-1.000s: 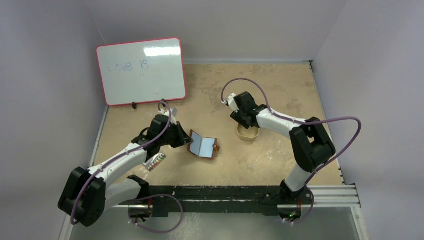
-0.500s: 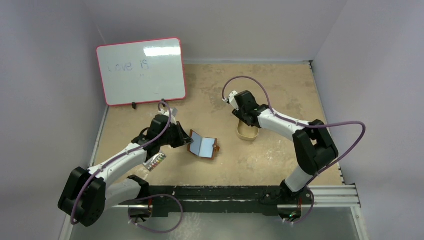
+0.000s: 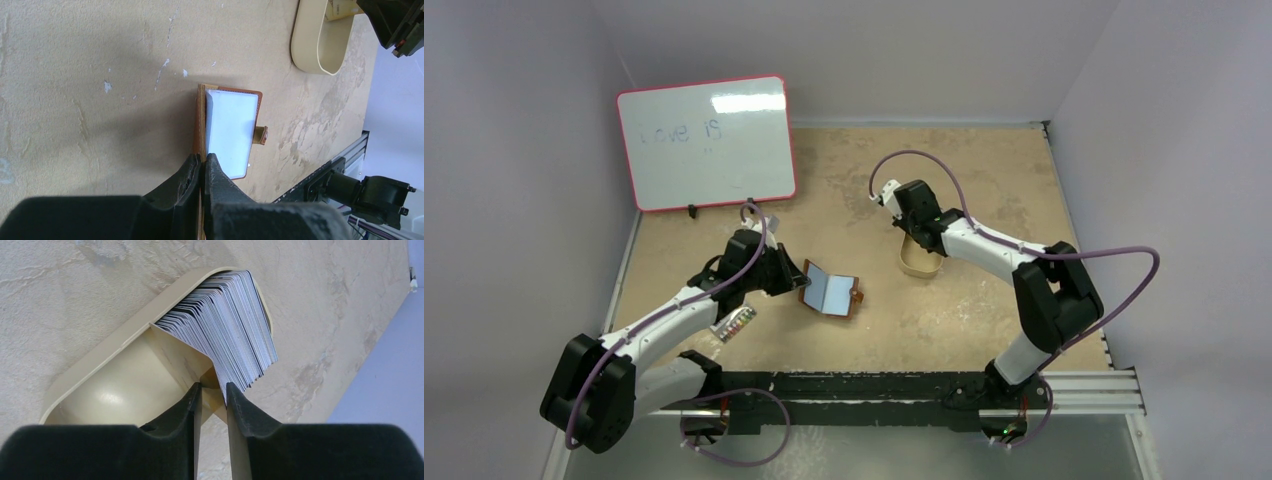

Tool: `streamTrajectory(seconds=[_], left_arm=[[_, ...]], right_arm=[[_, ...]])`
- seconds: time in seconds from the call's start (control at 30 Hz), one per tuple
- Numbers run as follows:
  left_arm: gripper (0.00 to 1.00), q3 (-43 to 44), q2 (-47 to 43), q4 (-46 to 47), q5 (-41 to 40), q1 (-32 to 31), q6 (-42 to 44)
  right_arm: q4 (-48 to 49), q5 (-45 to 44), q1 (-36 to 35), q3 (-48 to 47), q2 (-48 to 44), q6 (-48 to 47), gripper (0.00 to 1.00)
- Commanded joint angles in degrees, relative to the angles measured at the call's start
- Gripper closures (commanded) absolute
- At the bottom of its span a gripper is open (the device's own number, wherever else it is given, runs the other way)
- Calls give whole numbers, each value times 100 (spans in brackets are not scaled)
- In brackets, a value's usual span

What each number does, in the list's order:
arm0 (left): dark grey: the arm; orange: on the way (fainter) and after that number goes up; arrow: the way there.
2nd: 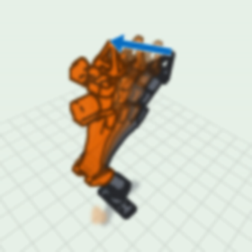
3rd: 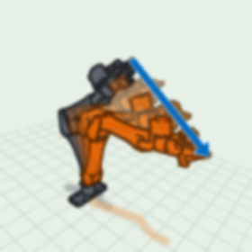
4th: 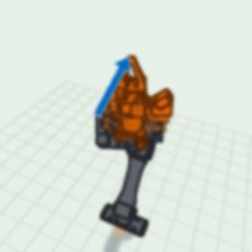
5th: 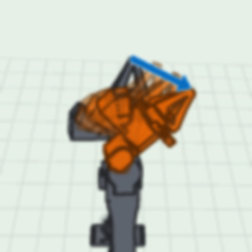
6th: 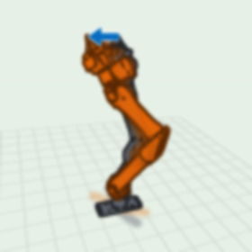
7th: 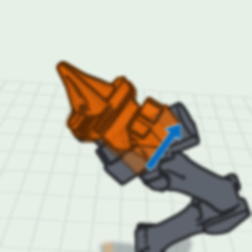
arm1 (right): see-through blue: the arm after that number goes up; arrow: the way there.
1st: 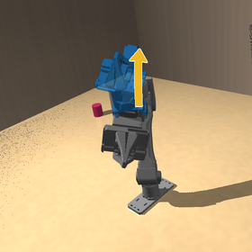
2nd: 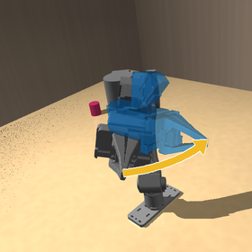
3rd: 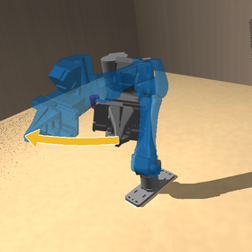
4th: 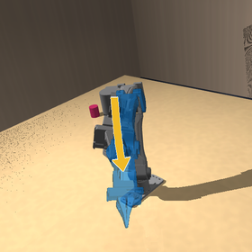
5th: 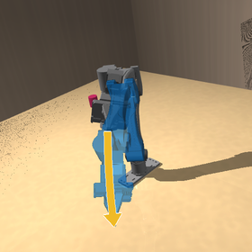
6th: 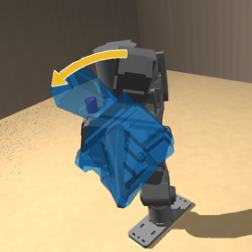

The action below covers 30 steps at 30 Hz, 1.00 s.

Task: Put the credit cards into the card holder
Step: Pick up the credit card from the storage box, then insert the credit card into the card holder.

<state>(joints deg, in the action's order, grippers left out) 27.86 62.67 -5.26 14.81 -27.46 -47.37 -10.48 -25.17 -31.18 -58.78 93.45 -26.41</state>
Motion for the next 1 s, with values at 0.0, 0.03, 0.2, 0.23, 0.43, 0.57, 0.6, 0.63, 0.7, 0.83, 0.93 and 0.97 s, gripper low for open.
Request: streamTrajectory(seconds=[0.0, 0.03, 0.2, 0.23, 0.43, 0.57, 0.6, 0.63, 0.7, 0.83, 0.93, 0.97], left_arm=[[100, 261, -79, 233, 40, -13, 36], [100, 264, -80, 233, 40, -16, 35], [100, 229, -56, 469, 73, -13, -118], [100, 209, -49, 556, 88, -19, -183], [100, 135, 50, 969, 36, -14, -535], [100, 62, 188, 1450, 127, -16, -884], [100, 43, 219, 1562, 131, -14, -955], [100, 25, 244, 1675, 128, -13, -1018], [100, -19, 331, 1867, 116, -13, -1125], [100, -217, 504, 2347, 74, -14, -1315], [100, -418, 660, 2713, 60, -23, -1457], [100, -480, 719, 2821, 77, -22, -1493]], right_arm=[[32, 126, 14, -181, -280, 94, 77], [-53, 159, 13, -248, -287, 140, 78], [-616, 658, 15, -617, -320, 416, 88], [-698, 772, 15, -651, -344, 463, 90], [-1197, 1208, 15, -889, -667, 960, 97], [-1424, 1701, 14, -1060, -991, 1353, 100], [-1390, 1847, 15, -1085, -1074, 1533, 100], [-1347, 2052, 14, -1105, -1163, 1743, 100], [-1153, 2455, 8, -1062, -1358, 2310, 100], [-474, 3273, -2, -735, -1796, 3975, 100], [194, 3940, -37, -286, -2056, 5167, 100], [436, 4123, -44, -125, -2119, 5482, 100]])
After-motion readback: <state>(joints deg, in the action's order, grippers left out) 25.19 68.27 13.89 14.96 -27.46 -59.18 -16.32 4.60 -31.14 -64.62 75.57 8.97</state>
